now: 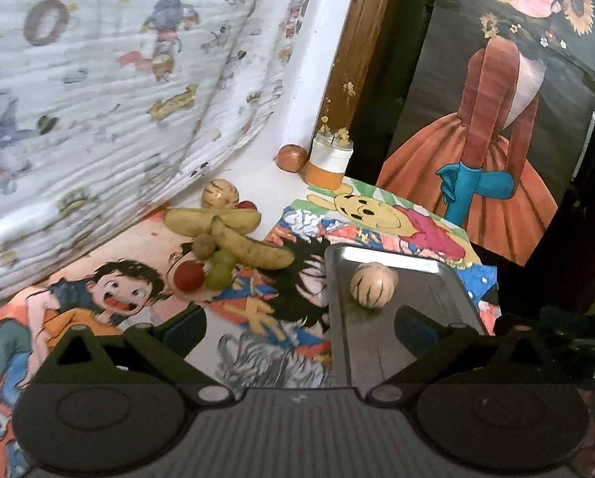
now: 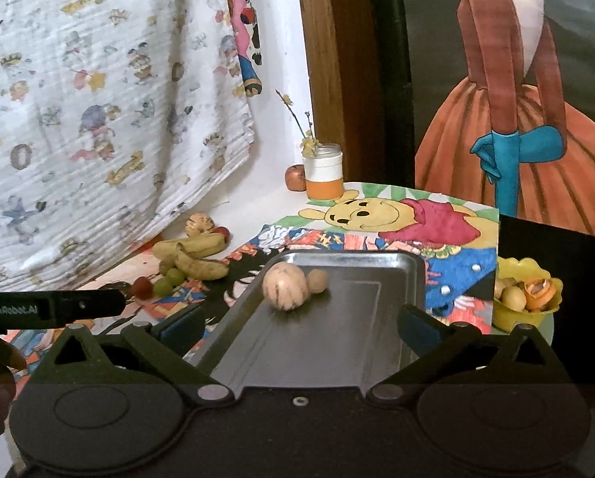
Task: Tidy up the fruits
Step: 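Open the left tool onto the tray while the right tool releases the brown fruit beside the melon, then withdraw both tools from the tray back toward the fruit pile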
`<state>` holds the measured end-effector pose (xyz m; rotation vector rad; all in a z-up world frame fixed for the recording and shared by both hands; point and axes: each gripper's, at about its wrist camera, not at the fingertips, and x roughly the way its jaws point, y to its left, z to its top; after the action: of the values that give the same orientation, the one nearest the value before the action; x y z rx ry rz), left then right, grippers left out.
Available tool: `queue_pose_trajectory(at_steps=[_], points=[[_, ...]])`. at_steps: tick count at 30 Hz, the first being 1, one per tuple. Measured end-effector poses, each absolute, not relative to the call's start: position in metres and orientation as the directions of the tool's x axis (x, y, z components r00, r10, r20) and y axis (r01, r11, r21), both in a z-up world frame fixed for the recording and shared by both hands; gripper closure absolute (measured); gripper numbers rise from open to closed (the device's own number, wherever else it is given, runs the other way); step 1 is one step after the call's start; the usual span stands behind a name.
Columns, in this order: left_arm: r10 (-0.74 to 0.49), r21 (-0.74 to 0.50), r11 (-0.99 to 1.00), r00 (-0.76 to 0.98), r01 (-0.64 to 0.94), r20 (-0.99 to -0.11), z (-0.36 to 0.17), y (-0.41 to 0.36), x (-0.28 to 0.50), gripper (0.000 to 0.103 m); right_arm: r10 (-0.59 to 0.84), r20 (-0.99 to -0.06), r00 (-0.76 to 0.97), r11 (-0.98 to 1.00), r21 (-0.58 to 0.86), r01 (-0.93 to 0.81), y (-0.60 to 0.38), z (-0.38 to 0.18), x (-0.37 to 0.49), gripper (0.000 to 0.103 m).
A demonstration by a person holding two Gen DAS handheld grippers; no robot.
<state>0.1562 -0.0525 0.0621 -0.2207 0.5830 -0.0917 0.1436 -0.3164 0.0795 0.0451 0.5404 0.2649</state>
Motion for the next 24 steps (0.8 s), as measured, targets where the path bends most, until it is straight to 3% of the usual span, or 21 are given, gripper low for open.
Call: queue_pose_trajectory(at_steps=[13, 24], points=[[-0.129, -0.149, 0.987, 0.820, 0.054, -0.558, 0.051, -0.046, 0.093, 0.000, 0.173, -0.505, 0.846, 0.985, 0.077, -0.155, -0.303, 0.074, 0.080, 0.001], [-0.102, -0.137, 0.990, 0.817, 0.029, -0.567, 0.042, -0.025, 0.054, 0.000, 0.180, -0.607, 0.774, 0.983, 0.122, -0.133, -0.289, 0.050, 0.048, 0.001]])
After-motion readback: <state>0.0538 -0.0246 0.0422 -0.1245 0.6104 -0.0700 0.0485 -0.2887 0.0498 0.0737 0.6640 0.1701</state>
